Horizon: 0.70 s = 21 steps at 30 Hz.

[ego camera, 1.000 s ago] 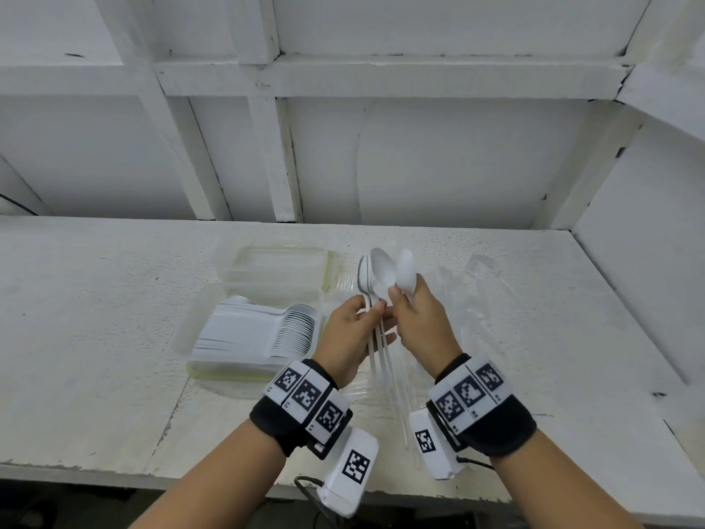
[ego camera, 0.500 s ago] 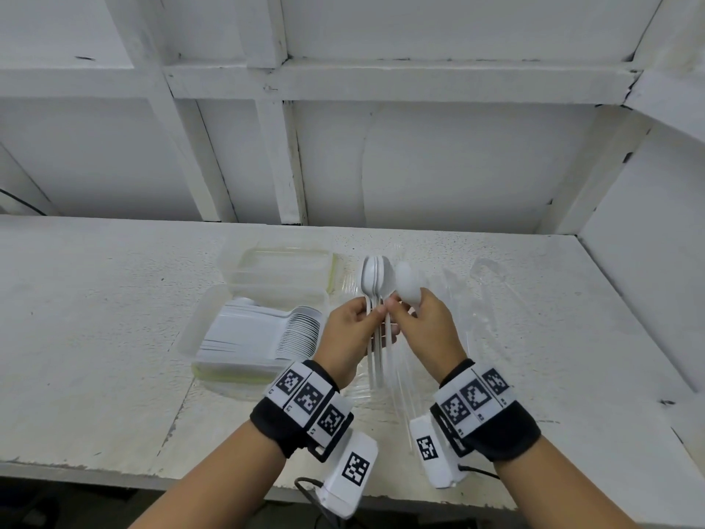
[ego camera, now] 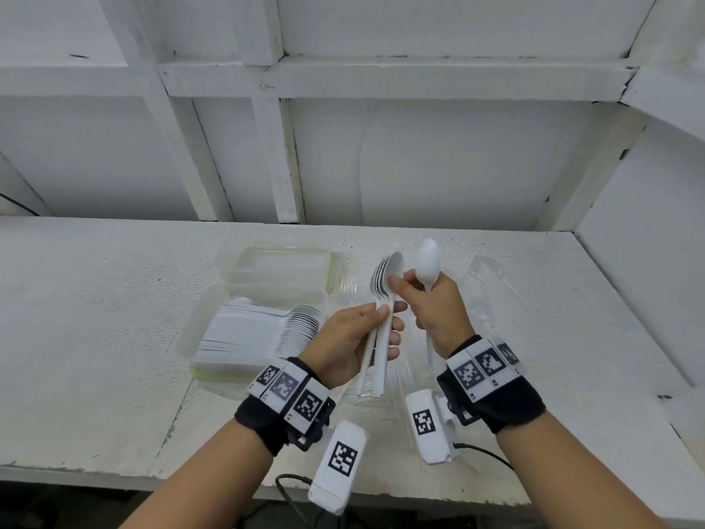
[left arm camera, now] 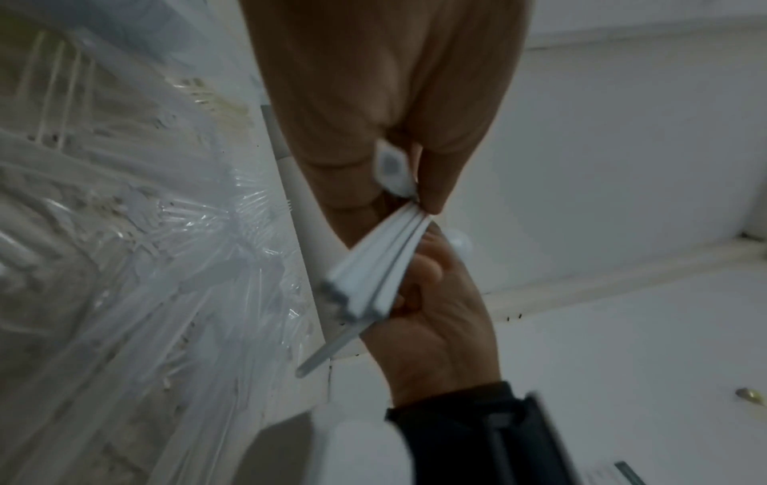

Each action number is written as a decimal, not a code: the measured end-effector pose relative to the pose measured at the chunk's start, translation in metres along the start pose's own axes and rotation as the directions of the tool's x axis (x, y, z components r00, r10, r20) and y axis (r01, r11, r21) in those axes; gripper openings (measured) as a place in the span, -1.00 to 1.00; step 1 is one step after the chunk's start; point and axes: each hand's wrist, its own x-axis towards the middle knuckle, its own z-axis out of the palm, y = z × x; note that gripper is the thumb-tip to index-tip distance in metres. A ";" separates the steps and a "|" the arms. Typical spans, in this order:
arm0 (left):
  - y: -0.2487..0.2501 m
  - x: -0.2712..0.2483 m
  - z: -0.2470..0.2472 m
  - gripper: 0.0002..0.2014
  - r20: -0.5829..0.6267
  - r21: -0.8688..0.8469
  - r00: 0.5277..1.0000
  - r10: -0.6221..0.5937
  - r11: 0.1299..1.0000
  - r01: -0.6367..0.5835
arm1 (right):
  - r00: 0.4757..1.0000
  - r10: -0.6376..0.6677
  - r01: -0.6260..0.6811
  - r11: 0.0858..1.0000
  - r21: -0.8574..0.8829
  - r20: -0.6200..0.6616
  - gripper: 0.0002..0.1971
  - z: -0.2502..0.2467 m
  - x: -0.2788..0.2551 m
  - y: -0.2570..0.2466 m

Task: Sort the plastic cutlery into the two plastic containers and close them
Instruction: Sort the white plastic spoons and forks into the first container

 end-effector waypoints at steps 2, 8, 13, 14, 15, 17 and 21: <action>0.001 0.001 -0.002 -0.78 0.002 -0.014 1.000 -0.026 1.000 0.026 | 1.000 0.022 -0.022 1.000 -0.015 0.019 -0.78 0.003 -0.001 0.001; -0.001 0.009 -0.015 -0.84 -0.200 0.044 0.978 0.059 0.998 -0.052 | 0.994 0.037 -0.018 0.984 -0.175 0.106 -0.80 0.006 -0.002 0.004; -0.005 0.015 -0.013 -0.85 -0.237 -0.003 0.966 0.107 0.994 -0.111 | 0.992 -0.126 0.129 0.955 -0.269 0.027 -0.86 0.020 -0.007 0.007; -0.006 0.015 -0.011 -0.84 -0.228 0.016 0.966 0.123 0.992 -0.123 | 0.988 -0.151 0.148 0.949 -0.279 0.012 -0.86 0.022 -0.008 0.008; -0.006 0.016 -0.010 -0.84 -0.223 0.038 0.965 0.140 0.990 -0.134 | 0.988 -0.153 0.147 0.945 -0.292 0.003 -0.85 0.024 -0.007 0.007; -0.006 0.017 -0.009 -0.83 -0.213 0.075 0.964 0.161 0.986 -0.148 | 0.992 -0.125 0.122 0.957 -0.262 0.007 -0.74 0.027 -0.004 0.002; 0.000 0.016 -0.009 -0.84 -0.200 0.076 0.967 0.156 0.987 -0.143 | 0.970 0.152 -0.173 0.980 0.102 0.191 -0.65 0.026 -0.010 -0.020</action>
